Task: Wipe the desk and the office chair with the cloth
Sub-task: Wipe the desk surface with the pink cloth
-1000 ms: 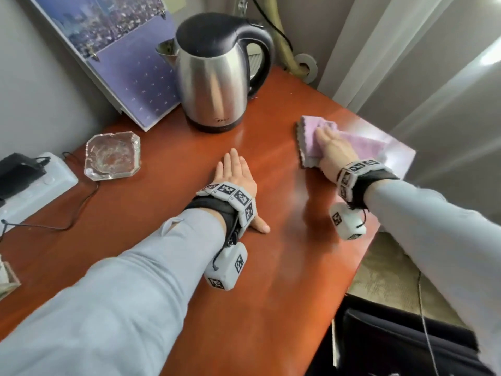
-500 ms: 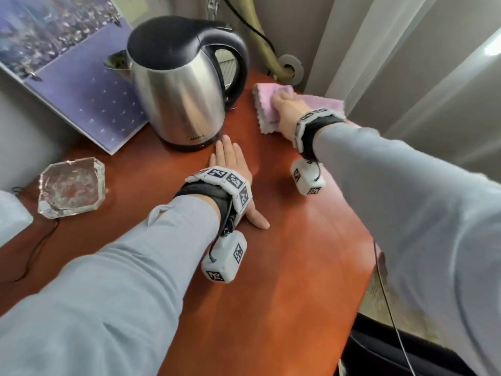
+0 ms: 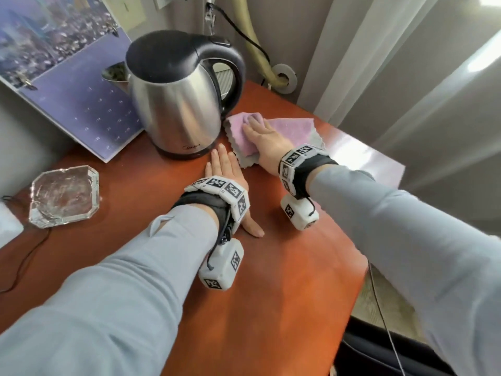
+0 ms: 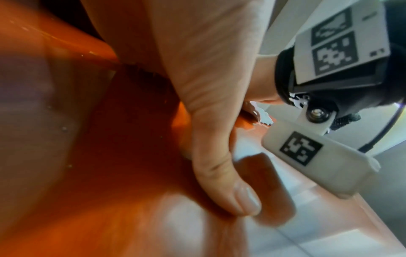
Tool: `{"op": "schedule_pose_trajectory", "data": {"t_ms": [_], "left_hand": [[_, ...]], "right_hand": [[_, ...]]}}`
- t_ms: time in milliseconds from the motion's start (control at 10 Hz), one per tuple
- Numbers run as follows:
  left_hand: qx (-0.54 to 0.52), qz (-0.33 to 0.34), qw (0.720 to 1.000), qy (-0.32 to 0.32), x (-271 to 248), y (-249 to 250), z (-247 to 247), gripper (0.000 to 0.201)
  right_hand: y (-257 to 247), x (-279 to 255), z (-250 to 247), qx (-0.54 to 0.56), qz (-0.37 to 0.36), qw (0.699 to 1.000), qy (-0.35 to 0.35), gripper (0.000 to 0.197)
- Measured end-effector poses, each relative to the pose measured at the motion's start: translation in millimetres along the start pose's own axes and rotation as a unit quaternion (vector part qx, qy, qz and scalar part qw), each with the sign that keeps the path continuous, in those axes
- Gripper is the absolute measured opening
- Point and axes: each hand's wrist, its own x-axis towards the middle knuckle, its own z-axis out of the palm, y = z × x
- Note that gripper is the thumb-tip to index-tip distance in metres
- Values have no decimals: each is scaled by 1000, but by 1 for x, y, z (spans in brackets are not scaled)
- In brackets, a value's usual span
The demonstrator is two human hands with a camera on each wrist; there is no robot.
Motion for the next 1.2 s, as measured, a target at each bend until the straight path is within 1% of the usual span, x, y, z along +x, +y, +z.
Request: {"op": "schedule_pose_trajectory", "data": {"t_ms": [100, 200, 300, 400, 500, 600, 700, 800, 900, 1000, 1100, 1200], "left_hand": [[47, 15, 998, -48, -15, 1, -8, 175], [60, 21, 996, -58, -17, 2, -13, 180], [66, 15, 997, -29, -17, 3, -14, 171], [78, 12, 996, -33, -23, 5, -17, 174], [58, 28, 997, -41, -41, -1, -22, 168], [32, 46, 998, -20, -75, -10, 0, 133], [40, 73, 997, 5, -136, -17, 41, 108], [37, 100, 994, -1, -189, -30, 73, 103], [12, 53, 998, 12, -220, -64, 88, 99], [-21, -72, 996, 46, -245, -117, 98, 97], [2, -108, 993, 46, -268, -167, 111, 99], [40, -47, 998, 10, -279, -195, 118, 102]], "right_hand": [[28, -5, -7, -1, 47, 998, 32, 77], [97, -46, -4, -4, 161, 986, 51, 77], [152, -110, 6, 5, 247, 968, 51, 82], [143, -169, 17, -11, 259, 965, 33, 82], [102, -199, 31, -12, 227, 973, 30, 82], [57, -222, 47, 38, 206, 978, 20, 83], [2, -248, 69, 48, 147, 988, 20, 83], [-57, -255, 88, 50, 48, 998, -10, 83], [-113, -236, 96, 50, -19, 998, -36, 80], [-171, -213, 98, 56, -70, 995, -49, 78], [-228, -198, 113, 49, -139, 987, -61, 85], [-258, -194, 132, 50, -167, 983, -60, 80]]}}
